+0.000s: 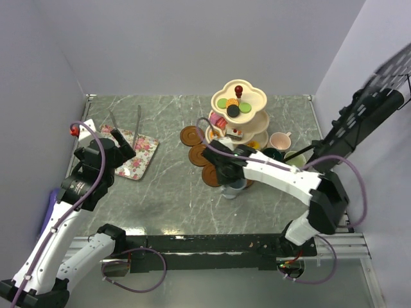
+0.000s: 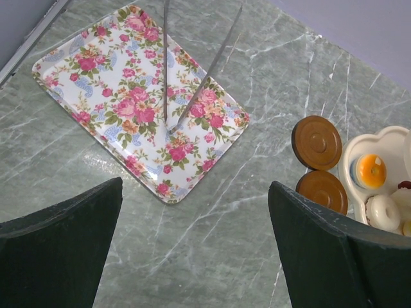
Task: Serve the afternoon tea
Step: Move the cup to the center of the board.
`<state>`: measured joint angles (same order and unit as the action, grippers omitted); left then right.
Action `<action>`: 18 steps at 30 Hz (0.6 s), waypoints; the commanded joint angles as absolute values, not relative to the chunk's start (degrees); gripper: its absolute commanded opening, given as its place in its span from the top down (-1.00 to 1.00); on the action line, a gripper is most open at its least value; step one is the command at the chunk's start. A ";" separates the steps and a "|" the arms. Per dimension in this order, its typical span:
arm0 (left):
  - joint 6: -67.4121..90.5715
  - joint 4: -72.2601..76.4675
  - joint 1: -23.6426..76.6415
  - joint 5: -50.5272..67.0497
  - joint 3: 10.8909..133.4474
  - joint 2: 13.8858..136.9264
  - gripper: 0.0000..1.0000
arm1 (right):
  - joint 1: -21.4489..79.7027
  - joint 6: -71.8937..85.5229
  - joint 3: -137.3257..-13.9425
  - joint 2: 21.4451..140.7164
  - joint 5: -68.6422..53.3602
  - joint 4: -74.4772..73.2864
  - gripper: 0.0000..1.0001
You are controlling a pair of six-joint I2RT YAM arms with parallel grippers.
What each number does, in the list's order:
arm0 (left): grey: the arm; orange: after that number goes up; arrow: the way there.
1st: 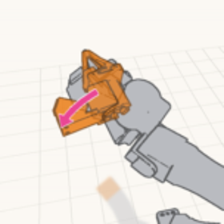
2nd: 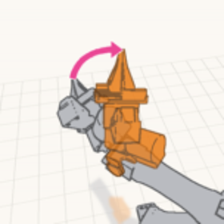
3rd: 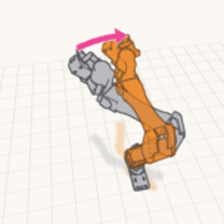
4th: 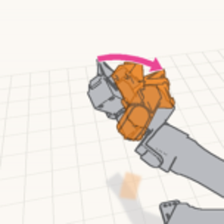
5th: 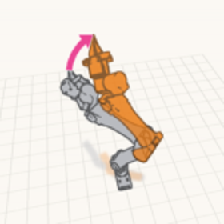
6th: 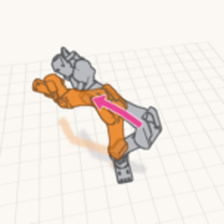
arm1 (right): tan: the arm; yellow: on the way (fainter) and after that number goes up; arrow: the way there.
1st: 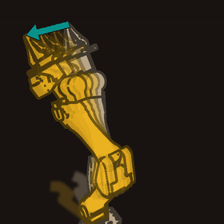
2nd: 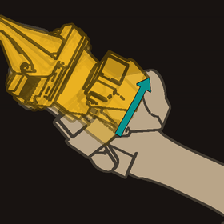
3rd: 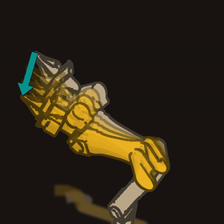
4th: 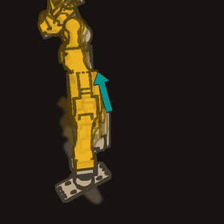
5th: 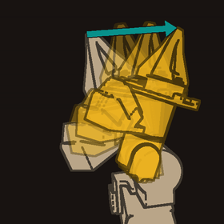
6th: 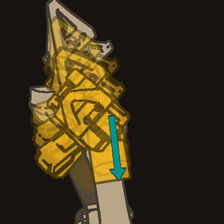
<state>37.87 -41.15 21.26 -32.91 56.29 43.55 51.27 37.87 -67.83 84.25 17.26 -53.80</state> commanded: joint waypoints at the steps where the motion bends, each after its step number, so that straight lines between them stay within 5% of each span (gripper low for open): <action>1: 36.04 -40.16 21.53 -34.10 56.25 42.01 -0.99 | 53.43 27.96 -76.01 90.95 14.68 -47.73 1.00; 18: 36.21 -40.60 21.53 -35.07 56.34 41.57 -0.99 | 57.74 16.09 -84.98 98.61 9.41 -44.03 1.00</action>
<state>37.06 -41.41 21.26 -33.91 56.23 42.09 56.03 20.60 -79.37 97.21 11.11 -47.33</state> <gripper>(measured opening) 0.995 0.052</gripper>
